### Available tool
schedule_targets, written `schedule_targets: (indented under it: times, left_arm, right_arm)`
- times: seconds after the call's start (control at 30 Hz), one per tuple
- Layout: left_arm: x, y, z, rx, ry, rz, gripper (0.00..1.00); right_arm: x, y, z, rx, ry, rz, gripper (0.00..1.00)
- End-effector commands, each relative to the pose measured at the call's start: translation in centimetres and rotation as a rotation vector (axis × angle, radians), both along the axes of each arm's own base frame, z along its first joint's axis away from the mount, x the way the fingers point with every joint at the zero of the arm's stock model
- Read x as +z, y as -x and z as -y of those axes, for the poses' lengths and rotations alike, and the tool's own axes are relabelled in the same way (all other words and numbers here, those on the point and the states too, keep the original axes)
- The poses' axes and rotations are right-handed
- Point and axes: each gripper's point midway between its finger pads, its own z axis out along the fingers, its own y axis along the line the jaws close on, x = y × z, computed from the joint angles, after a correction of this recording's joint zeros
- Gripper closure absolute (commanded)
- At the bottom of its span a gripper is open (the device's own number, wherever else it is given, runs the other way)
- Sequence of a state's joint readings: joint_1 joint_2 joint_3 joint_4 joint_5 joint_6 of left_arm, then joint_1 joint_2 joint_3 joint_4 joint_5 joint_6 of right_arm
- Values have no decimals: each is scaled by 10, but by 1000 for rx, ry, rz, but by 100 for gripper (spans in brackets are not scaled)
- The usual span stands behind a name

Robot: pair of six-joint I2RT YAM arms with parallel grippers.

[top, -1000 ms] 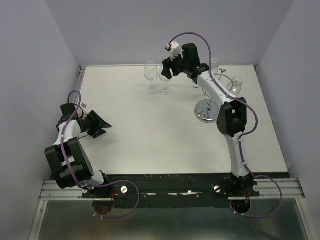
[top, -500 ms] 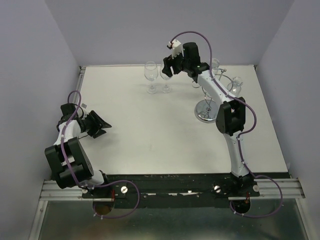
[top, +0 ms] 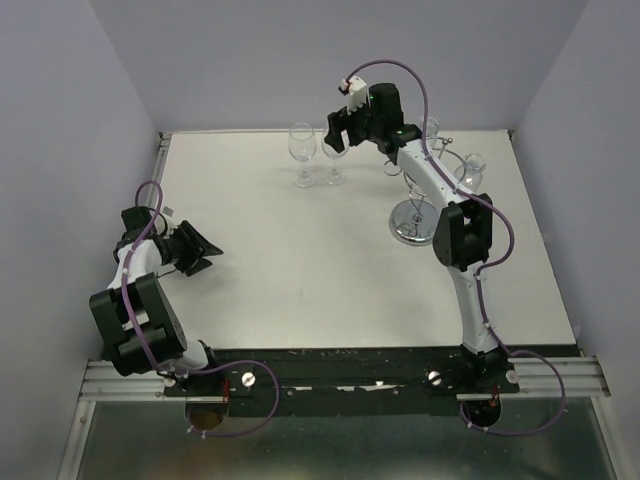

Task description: Take the wine glass off the wine glass rack

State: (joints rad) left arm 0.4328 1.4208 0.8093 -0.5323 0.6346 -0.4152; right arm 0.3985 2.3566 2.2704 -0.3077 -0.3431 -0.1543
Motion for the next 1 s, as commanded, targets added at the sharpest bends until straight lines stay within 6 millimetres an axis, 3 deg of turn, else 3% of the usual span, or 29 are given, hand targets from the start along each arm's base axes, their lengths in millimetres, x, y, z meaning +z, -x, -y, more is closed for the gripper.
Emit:
schedule_targets:
  times: [0.0, 0.33, 0.57, 0.67, 0.83, 0.97]
  left_arm:
    - [6, -7, -10, 18, -41, 40, 41]
    - [12, -10, -8, 11, -51, 102, 41]
    - [29, -20, -6, -9, -81, 206, 42]
    - [34, -19, 4, -25, -72, 234, 42]
    - [49, -15, 31, -120, -71, 287, 42]
    - [57, -9, 63, -280, -131, 365, 42]
  right_arm:
    - [34, 0, -1, 2, -60, 44, 10]
    - [76, 16, 4, 2, -94, 82, 6]
    - [116, 47, 10, 49, -110, 125, 6]
    - [137, 65, 22, 35, -122, 132, 5]
    - [175, 107, 64, 11, -144, 140, 6]
    - [188, 138, 118, -59, -122, 149, 7]
